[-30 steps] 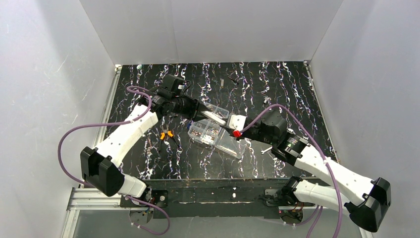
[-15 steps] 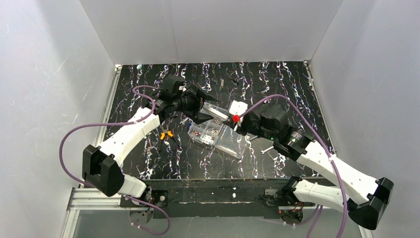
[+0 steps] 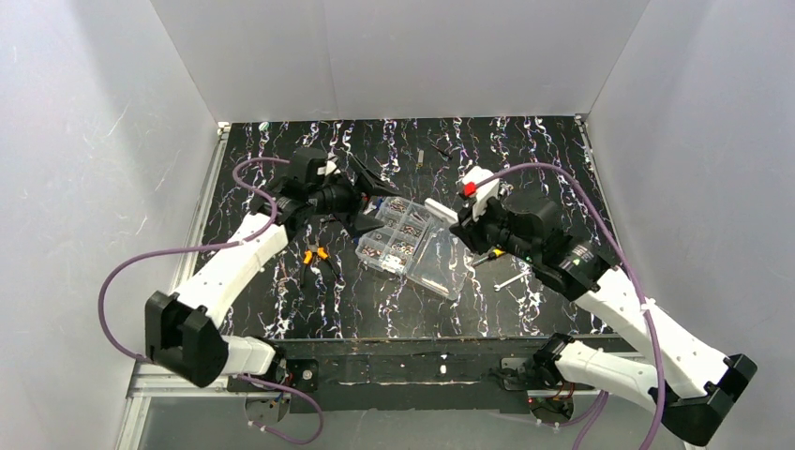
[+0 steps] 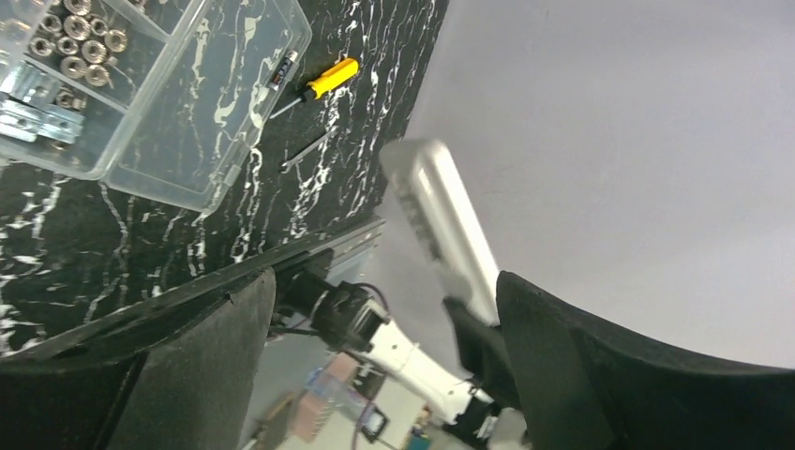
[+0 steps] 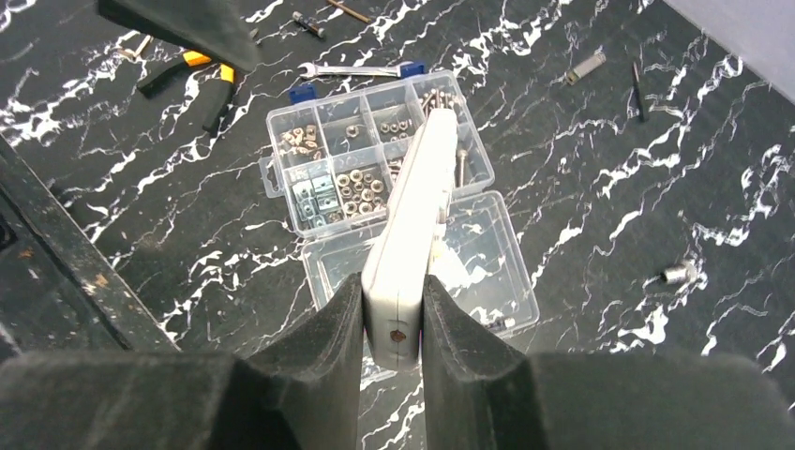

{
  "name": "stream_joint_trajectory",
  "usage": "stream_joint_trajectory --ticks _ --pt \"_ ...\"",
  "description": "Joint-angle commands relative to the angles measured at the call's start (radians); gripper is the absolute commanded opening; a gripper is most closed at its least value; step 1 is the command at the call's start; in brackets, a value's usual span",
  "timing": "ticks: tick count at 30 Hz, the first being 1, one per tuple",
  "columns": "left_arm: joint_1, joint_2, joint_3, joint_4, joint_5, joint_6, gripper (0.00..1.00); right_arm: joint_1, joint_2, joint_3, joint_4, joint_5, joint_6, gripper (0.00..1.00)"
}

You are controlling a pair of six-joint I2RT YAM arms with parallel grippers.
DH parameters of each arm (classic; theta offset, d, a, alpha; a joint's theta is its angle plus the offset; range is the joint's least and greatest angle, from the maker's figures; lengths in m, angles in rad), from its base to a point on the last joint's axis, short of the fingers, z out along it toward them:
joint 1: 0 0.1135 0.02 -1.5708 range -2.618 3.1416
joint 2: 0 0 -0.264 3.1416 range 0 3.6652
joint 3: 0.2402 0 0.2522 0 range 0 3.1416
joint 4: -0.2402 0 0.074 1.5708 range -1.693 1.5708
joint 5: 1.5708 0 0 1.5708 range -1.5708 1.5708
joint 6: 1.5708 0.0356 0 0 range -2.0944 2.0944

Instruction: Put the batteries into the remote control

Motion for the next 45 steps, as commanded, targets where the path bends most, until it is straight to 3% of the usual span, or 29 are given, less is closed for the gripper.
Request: stream_joint_trajectory --ticks 1,4,6,12,18,25,32,45 --pt "0.009 -0.134 0.035 -0.119 0.003 0.297 0.88 -0.104 0.013 0.117 -0.093 -0.162 0.097 0.01" --pt "0.009 -0.204 0.01 -0.055 0.017 0.424 0.88 -0.243 0.108 0.229 -0.234 -0.559 0.133 0.01" --pt "0.009 -0.233 -0.006 -0.011 0.034 0.485 0.88 -0.274 0.153 0.288 -0.31 -0.627 0.135 0.01" --pt "0.009 -0.278 -0.066 0.197 0.11 0.571 0.86 -0.283 0.164 0.29 -0.279 -0.821 0.137 0.01" --pt "-0.002 -0.251 -0.102 0.429 0.288 0.596 0.85 -0.287 0.201 0.302 -0.299 -1.017 0.125 0.01" --pt "-0.083 -0.232 -0.07 0.464 0.43 0.681 0.82 -0.291 0.223 0.298 -0.288 -1.034 0.137 0.01" --pt "-0.133 -0.213 -0.087 0.612 0.523 0.624 0.8 -0.348 0.207 0.281 -0.259 -1.018 0.174 0.01" --pt "-0.195 -0.162 0.05 0.303 0.536 0.87 0.77 -0.388 0.236 0.302 -0.279 -1.25 0.155 0.01"
